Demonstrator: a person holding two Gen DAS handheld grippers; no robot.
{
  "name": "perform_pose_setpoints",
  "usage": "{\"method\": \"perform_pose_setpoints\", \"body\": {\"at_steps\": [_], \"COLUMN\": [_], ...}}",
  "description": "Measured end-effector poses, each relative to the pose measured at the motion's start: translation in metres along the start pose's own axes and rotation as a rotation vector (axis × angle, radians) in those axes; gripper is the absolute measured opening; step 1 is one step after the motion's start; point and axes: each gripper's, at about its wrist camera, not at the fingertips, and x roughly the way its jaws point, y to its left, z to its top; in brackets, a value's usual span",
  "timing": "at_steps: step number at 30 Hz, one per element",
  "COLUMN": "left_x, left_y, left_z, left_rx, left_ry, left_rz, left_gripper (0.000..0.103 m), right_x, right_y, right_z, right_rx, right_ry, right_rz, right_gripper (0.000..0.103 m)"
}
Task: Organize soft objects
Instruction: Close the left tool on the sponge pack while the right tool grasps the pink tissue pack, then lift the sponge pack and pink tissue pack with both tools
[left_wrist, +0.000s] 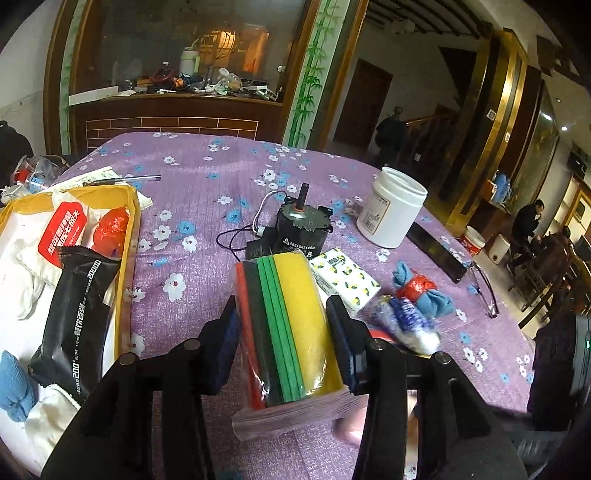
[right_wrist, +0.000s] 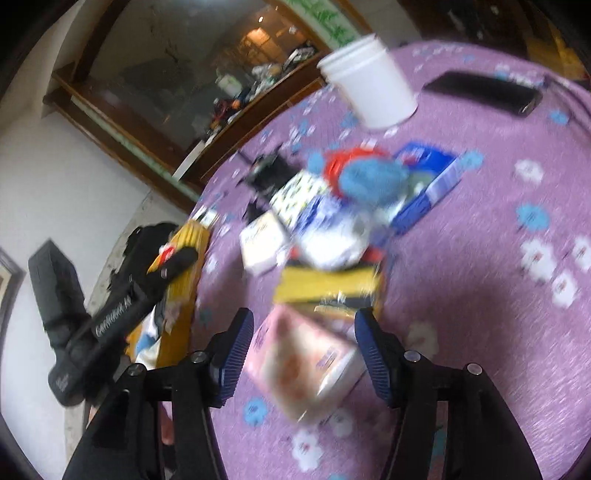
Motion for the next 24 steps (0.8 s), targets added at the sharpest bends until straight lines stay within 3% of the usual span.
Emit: {"method": "perform_pose_setpoints", "body": {"at_steps": [5,9,12,17,18,20,24], "left_x": [-0.003,-0.005,-0.004,-0.003,-0.003,-0.004,-0.007], "left_y": [0.005,0.003,0.004,0.007,0.007,0.007,0.006], "left_z": [0.002,0.001,0.001,0.001,0.001,0.001,0.002], "left_rx": [-0.021,-0.014,-0.015,-0.02,-0.019,-0.021,-0.021], "left_ry": [-0.003,-0.011,-0.014,-0.012,-0.012,-0.014,-0.028], "left_rz": [-0.004,0.0,0.009,0.019,0.018,0.016,0.014], "left_gripper": [0.044,0.044,0.044,0.044,0.044,0.044,0.044], "right_x": [0.007,0.006,0.013,0.039,0.043,0.044,0.029], "right_y": [0.038,0.063,0.073,0.082,0.079,0.074,0.075], "right_z": [-0.028,-0.027,-0.024,-0.027,-0.027,-0.026,-0.013], "right_rx": [-0.167,-0.314,-0.324,-0.365,-0.361,-0.358,-0.357], "right_ry": [0.148,0.127,0.122,0.167,0.168,0.167,0.104], "right_rz": [0.001,-0.118,-0.134,-0.248,-0.257,-0.28,-0.249], "right_gripper": [0.063,0.072,0.08,0.081,0.079,0.056,0.054]}}
